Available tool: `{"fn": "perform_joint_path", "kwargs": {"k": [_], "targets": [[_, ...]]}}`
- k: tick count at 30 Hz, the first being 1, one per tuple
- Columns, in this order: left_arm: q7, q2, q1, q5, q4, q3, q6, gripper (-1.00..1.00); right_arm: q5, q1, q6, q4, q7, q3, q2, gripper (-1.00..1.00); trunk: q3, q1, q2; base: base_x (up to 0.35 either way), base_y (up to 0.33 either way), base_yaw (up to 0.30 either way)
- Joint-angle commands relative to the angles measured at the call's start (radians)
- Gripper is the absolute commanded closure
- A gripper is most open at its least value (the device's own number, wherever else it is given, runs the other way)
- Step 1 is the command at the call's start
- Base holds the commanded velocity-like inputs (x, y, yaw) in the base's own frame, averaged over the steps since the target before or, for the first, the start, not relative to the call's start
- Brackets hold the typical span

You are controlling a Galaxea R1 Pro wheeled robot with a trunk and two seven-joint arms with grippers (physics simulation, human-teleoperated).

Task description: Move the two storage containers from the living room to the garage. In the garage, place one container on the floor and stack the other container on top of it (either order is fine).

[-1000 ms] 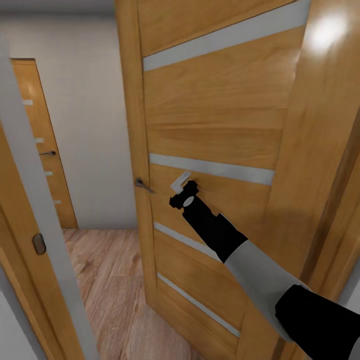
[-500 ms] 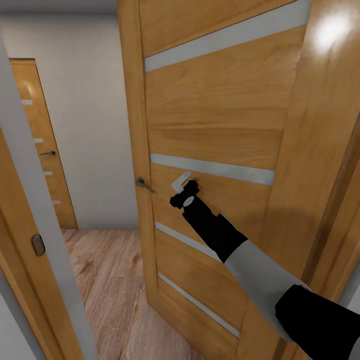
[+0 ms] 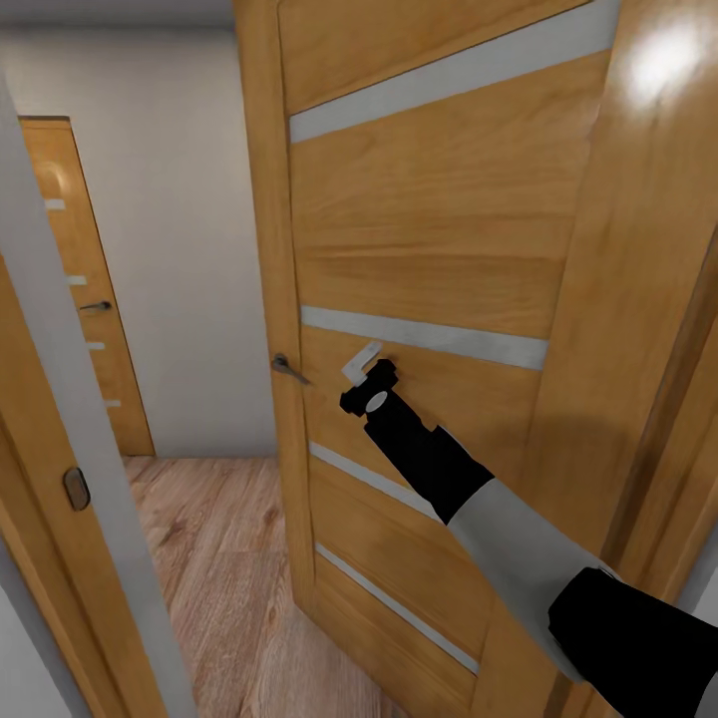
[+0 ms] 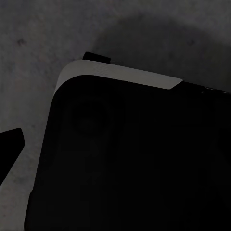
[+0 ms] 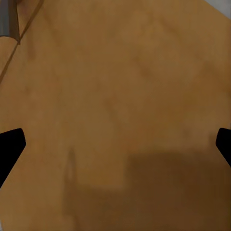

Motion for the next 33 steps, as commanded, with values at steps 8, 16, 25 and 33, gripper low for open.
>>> {"fn": "perform_joint_path", "kwargs": {"k": [8, 16, 25, 33], "targets": [[0.001, -0.001, 0.000, 0.010, -0.001, 0.000, -0.002, -1.00, 0.013, -0.001, 0.006, 0.003, -0.007, 0.001, 0.000, -1.00, -0.001, 0.000, 0.000, 0.001, 0.000, 0.000], [0.001, 0.001, 0.000, 0.010, -0.001, 0.000, -0.002, -1.00, 0.013, -0.001, 0.006, 0.003, -0.007, 0.002, 0.000, -1.00, -0.001, 0.000, 0.000, 0.130, 0.000, 0.000], [0.000, 0.001, 0.000, 0.010, -0.001, 0.000, -0.002, -1.00, 0.020, -0.001, 0.006, 0.003, -0.008, 0.003, 0.000, -1.00, -0.001, 0.000, 0.000, 0.234, 0.000, 0.000], [0.000, 0.001, 0.000, 0.010, -0.001, 0.000, -0.002, -1.00, 0.019, -0.001, 0.006, 0.003, -0.024, 0.002, 0.000, -1.00, -0.001, 0.000, 0.000, 0.244, 0.000, 0.000]]}}
